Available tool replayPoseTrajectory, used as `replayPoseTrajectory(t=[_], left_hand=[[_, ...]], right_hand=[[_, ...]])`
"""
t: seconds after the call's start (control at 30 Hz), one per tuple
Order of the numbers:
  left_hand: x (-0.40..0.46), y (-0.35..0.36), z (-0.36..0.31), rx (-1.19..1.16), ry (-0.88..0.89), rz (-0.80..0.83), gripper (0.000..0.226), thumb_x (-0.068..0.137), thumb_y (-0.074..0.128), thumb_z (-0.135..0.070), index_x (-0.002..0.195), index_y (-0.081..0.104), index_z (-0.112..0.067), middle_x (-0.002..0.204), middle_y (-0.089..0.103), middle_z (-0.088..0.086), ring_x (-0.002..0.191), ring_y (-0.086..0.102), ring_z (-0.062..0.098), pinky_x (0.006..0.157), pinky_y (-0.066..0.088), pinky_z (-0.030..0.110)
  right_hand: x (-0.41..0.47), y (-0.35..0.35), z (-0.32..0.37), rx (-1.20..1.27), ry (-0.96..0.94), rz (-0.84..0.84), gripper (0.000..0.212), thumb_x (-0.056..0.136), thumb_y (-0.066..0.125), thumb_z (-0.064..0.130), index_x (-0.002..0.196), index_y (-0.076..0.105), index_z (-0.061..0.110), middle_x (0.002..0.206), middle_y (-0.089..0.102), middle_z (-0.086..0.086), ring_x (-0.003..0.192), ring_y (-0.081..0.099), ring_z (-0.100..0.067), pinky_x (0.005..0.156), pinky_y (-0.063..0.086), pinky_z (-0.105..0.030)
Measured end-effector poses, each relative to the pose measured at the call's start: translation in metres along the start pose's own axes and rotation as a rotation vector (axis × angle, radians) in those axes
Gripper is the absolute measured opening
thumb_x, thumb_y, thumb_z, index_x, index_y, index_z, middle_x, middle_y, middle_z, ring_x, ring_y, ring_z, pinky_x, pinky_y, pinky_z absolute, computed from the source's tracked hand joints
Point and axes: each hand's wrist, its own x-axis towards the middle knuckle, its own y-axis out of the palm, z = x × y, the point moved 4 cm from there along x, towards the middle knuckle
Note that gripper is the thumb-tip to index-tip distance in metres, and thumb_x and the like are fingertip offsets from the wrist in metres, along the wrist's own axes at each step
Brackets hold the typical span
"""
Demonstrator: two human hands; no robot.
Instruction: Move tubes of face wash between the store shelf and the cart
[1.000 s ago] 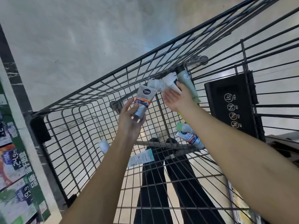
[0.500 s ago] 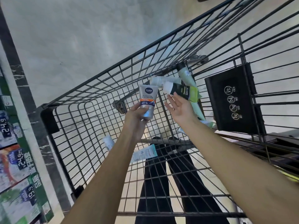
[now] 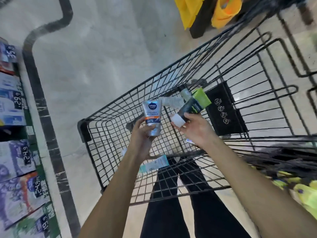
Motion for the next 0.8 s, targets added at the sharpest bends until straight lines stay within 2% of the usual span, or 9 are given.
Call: replayPoseTrajectory(t=[0.07,0.2,0.27,0.33,0.43,0.53,0.6,0.7,0.8], left_hand=[[-0.030,0.009,-0.010,0.025,0.008,0.029,0.070,0.083,0.063,0.013,0.146,0.041,-0.008,0.125,0.069,0.021,0.111,0.067,0.032,0.090,0.056,0.043],[-0.087,0.032,-0.023,0.058,0.026,0.139,0.070,0.082,0.062,0.014,0.145,0.042,-0.009,0.127,0.069,0.022,0.112,0.065,0.033,0.101,0.052,0.046],[-0.117,0.048,-0.027,0.088,0.045,0.188,0.074,0.076,0.066,0.011,0.145,0.044,-0.009,0.130,0.067,0.021,0.111,0.065,0.033,0.099,0.052,0.046],[-0.148,0.066,-0.028,0.144,0.079,0.228,0.070,0.073,0.067,0.010,0.139,0.052,-0.005,0.125,0.069,0.020,0.107,0.066,0.031,0.094,0.055,0.044],[-0.191,0.087,-0.018,0.222,0.120,0.311,0.061,0.074,0.067,0.010,0.133,0.057,0.001,0.118,0.069,0.020,0.101,0.067,0.028,0.086,0.057,0.038],[-0.231,0.098,0.005,0.284,0.125,0.357,0.060,0.076,0.066,0.012,0.133,0.055,0.002,0.116,0.067,0.021,0.096,0.069,0.028,0.083,0.055,0.041],[-0.260,0.102,0.027,0.320,0.123,0.371,0.059,0.074,0.067,0.011,0.131,0.056,0.001,0.110,0.069,0.019,0.091,0.069,0.026,0.084,0.052,0.042],[-0.297,0.101,0.065,0.364,0.108,0.409,0.060,0.073,0.070,0.011,0.130,0.056,-0.001,0.108,0.071,0.018,0.090,0.069,0.027,0.087,0.048,0.044],[-0.329,0.100,0.104,0.447,0.059,0.458,0.062,0.069,0.074,0.006,0.129,0.057,-0.002,0.108,0.069,0.020,0.085,0.069,0.026,0.076,0.055,0.040]], right_hand=[[-0.035,0.019,0.010,-0.083,-0.043,-0.007,0.043,0.086,0.072,0.002,0.126,0.059,0.008,0.128,0.065,-0.023,0.115,0.065,-0.040,0.085,0.061,-0.047],[-0.104,0.044,0.023,-0.298,-0.140,-0.006,0.036,0.090,0.067,0.010,0.125,0.062,0.016,0.115,0.075,-0.011,0.100,0.073,-0.031,0.095,0.055,-0.054],[-0.138,0.050,0.026,-0.367,-0.196,-0.007,0.051,0.084,0.073,0.016,0.133,0.058,0.014,0.119,0.074,-0.011,0.099,0.074,-0.031,0.094,0.055,-0.056],[-0.170,0.052,0.027,-0.430,-0.248,-0.040,0.061,0.078,0.079,0.022,0.135,0.057,0.019,0.122,0.074,-0.009,0.101,0.073,-0.030,0.094,0.055,-0.058],[-0.213,0.044,0.027,-0.423,-0.322,-0.064,0.063,0.073,0.088,0.028,0.131,0.062,0.026,0.120,0.074,-0.008,0.103,0.071,-0.034,0.096,0.050,-0.070],[-0.257,0.030,0.023,-0.396,-0.391,-0.052,0.062,0.077,0.085,0.029,0.133,0.061,0.027,0.127,0.071,-0.013,0.115,0.066,-0.046,0.096,0.045,-0.078],[-0.290,0.016,0.017,-0.352,-0.443,-0.042,0.057,0.083,0.080,0.023,0.136,0.059,0.025,0.132,0.068,-0.015,0.118,0.065,-0.044,0.096,0.050,-0.071],[-0.345,-0.010,0.002,-0.273,-0.502,-0.100,0.054,0.086,0.078,0.014,0.136,0.059,0.017,0.129,0.069,-0.016,0.110,0.069,-0.038,0.086,0.059,-0.052],[-0.401,-0.045,-0.022,-0.212,-0.564,-0.193,0.059,0.076,0.083,0.013,0.131,0.062,0.015,0.123,0.070,-0.018,0.098,0.072,-0.031,0.082,0.058,-0.045]])
